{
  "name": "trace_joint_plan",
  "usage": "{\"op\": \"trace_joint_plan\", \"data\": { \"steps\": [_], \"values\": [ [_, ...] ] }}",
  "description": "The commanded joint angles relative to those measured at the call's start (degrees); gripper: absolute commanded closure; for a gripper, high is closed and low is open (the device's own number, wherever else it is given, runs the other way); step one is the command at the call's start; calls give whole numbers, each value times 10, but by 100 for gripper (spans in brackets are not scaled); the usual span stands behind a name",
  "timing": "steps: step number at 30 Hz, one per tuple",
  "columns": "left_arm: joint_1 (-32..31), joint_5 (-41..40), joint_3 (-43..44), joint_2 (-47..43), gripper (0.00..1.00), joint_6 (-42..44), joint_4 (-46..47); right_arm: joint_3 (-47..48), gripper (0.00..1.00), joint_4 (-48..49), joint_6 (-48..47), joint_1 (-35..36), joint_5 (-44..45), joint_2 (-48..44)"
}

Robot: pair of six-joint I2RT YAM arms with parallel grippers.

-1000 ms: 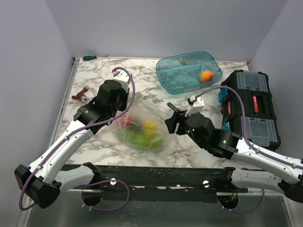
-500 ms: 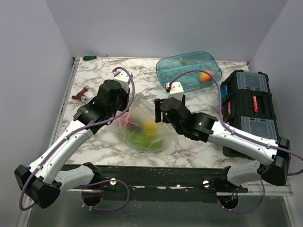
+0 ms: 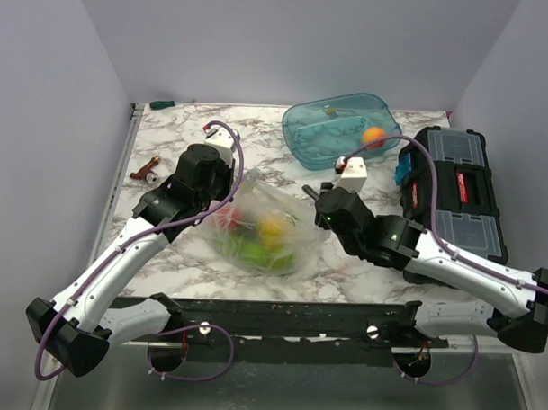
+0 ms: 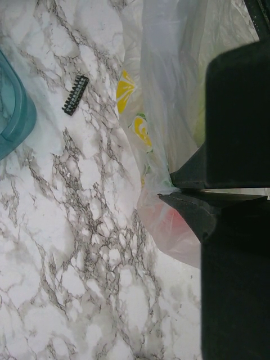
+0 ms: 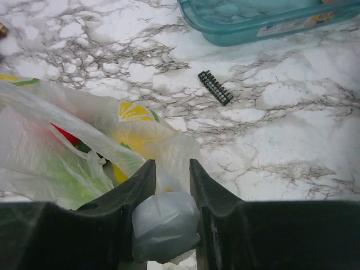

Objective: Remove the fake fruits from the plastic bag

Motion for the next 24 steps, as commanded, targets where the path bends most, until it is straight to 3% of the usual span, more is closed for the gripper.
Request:
{"op": "trace_joint_plan", "data": {
  "steps": [1, 5, 6, 7, 9, 11, 15, 19, 22, 24],
  "values": [
    [3, -9, 4, -1, 100, -6, 12, -40, 70, -4, 38, 3, 0, -42],
    [3, -7, 5, 2, 100, -4, 10, -61, 99, -2, 58, 3, -17, -60],
    [3, -2, 7, 1, 100, -4, 8, -63, 99, 0, 62, 3, -23, -62],
    [3, 8, 8, -2, 93, -7, 5, -65, 99, 5, 64, 4, -31, -66],
    [3, 31, 9, -13, 63, -21, -2, -70, 99, 20, 64, 3, -50, -71],
    [3, 58, 20, -28, 41, -43, -20, -75, 99, 31, 69, 3, -61, -74],
    [2, 51, 72, -45, 20, -80, -111, -96, 99, 64, 71, 3, -83, -82],
    [-3, 34, 134, -58, 15, -91, -202, -111, 99, 85, 70, 3, -90, -83],
    [-39, 90, 134, -71, 13, -95, -199, -115, 99, 93, 66, 3, -90, -85],
    [-84, 69, 118, -79, 10, -109, -183, -115, 99, 97, 63, 3, -90, -91]
  ]
}}
